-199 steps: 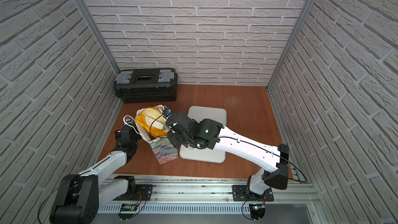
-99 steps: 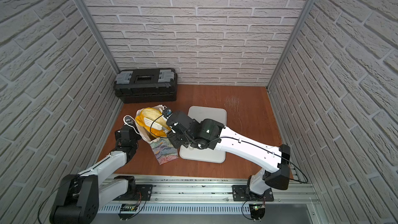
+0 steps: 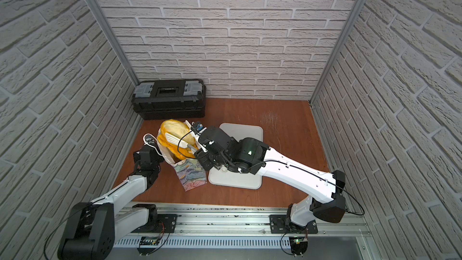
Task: Pack bread into a paper bag
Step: Place the fake bread in the paper bag.
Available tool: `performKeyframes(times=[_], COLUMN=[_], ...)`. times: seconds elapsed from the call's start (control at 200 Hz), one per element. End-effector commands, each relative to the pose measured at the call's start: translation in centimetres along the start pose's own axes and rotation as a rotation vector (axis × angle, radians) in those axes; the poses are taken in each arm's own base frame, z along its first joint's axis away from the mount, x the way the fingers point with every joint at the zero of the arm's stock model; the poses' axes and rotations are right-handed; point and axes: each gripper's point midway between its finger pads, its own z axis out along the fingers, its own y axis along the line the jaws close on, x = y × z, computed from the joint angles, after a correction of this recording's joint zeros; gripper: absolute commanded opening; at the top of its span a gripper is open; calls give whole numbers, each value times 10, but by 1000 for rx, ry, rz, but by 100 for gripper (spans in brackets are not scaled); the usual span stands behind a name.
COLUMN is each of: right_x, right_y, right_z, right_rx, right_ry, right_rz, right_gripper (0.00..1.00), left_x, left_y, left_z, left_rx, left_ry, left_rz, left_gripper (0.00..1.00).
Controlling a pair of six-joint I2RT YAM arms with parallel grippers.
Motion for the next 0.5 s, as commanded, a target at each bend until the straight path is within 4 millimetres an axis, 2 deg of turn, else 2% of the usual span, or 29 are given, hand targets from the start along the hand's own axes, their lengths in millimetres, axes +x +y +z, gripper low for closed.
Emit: performKeyframes(times=[0.0, 0.155, 0.495], right_x=[-29, -30, -31], right_y=[5, 8, 12], right_z=[-14, -13, -12], right_rx=[-38, -51, -67], right_ry=[-119, -119, -116], right_rz=[15, 10, 5], right_gripper=[48, 56, 59], left_x=[-14, -14, -14], left_y=[3, 2, 2], left_z=[-1, -1, -1], left_rx=[-5, -5, -4], left_ry=[-40, -39, -41], left_rz=[-33, -32, -31], left_gripper=[98, 98, 98])
